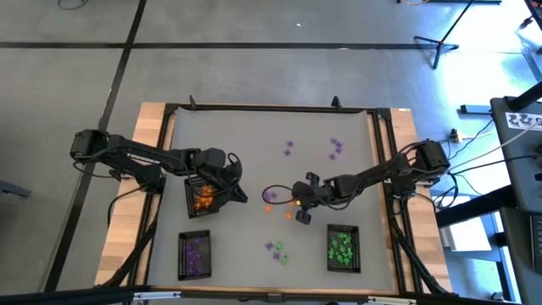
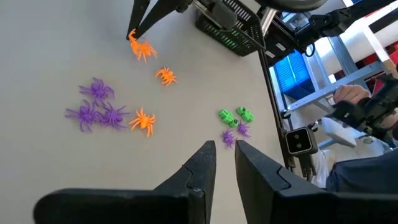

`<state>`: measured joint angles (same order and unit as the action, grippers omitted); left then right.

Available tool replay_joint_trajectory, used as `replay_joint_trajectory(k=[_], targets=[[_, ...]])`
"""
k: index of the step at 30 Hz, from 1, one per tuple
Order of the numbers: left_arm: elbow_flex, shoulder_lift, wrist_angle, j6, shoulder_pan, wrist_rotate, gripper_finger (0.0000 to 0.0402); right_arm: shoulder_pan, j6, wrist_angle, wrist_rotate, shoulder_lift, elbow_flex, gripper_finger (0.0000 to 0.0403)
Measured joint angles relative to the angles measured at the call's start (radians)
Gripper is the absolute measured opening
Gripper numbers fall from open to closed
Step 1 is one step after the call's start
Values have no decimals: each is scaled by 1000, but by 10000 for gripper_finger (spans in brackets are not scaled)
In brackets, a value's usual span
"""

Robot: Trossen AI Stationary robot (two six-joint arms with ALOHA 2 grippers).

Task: Sort Halloween decoration
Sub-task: Put the orange spider toy into the top black basket

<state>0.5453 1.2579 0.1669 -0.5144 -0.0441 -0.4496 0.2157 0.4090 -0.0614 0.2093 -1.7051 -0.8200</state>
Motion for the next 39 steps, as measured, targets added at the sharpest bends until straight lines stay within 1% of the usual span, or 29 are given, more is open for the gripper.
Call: replay_joint_trajectory(k=[2, 4, 6, 11, 13, 15, 19, 25, 28, 35, 39], targets=[[0, 0, 0, 0, 1, 12, 54, 0, 0, 1, 18, 10, 0, 2], [0, 0, 2, -7, 8, 50, 54, 0, 0, 23, 42, 22, -1, 2], [0, 0, 6, -32, 19, 116, 54, 0, -5, 63, 61, 25, -1, 2], [0, 0, 11, -128, 45, 336, 54, 0, -47, 230, 93, 25, -2, 1], [0, 0, 31, -150, 50, 390, 54, 0, -61, 285, 112, 25, -2, 1], [0, 0, 60, -159, 52, 416, 54, 0, -74, 341, 122, 25, -3, 1], [0, 0, 129, -157, 52, 429, 54, -5, -86, 430, 123, 25, -3, 1], [0, 0, 165, -130, 52, 429, 55, -16, -101, 511, 119, 25, -3, 1], [0, 15, 202, -130, 52, 400, 55, -27, -102, 516, 112, 25, -4, 1], [1, 125, 353, -130, 52, 347, 55, -42, -102, 505, 103, 19, -30, 1], [16, 188, 376, -129, 52, 327, 55, -48, -103, 458, 104, 19, -50, 1]])
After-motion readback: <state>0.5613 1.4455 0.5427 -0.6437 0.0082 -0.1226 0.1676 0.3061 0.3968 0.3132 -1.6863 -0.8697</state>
